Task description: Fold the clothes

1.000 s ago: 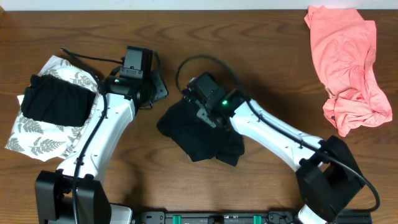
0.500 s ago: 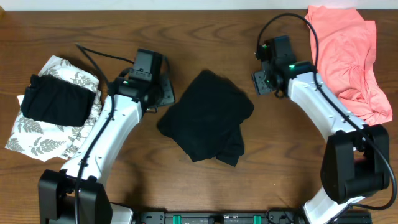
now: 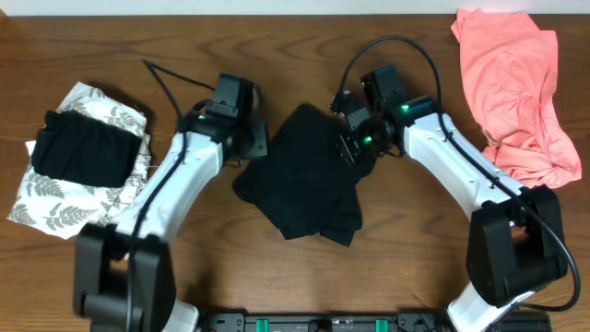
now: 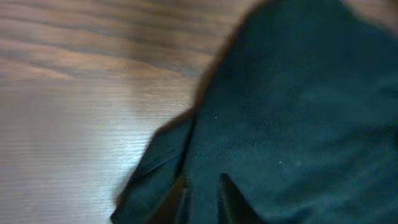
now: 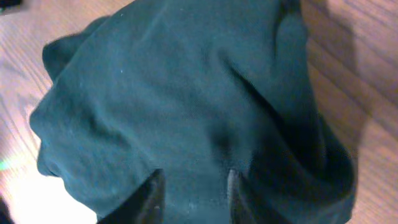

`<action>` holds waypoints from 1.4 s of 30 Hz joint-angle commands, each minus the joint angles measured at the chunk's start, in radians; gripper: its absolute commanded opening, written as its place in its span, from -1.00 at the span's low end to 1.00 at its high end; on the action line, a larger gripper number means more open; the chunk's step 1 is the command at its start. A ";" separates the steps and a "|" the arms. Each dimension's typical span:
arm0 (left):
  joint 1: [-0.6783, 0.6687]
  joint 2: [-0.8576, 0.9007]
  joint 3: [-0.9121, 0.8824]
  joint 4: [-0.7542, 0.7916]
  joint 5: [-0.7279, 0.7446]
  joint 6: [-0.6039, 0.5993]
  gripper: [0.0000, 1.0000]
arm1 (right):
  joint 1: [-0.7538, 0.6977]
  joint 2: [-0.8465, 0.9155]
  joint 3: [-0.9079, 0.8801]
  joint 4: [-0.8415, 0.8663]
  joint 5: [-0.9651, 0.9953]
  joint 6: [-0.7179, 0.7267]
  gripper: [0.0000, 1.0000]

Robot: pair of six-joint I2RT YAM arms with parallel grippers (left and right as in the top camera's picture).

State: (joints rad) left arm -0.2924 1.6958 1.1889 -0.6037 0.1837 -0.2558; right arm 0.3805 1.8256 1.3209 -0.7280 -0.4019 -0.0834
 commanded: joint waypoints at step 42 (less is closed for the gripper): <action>-0.098 -0.052 0.017 0.037 -0.047 0.202 -0.70 | 0.044 0.095 0.242 -0.112 -0.035 0.053 -0.18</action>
State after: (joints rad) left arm -0.4133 1.7424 1.1881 -0.5526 0.2070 -0.0372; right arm 0.3874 1.9167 1.5612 -0.8433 -0.2985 -0.0620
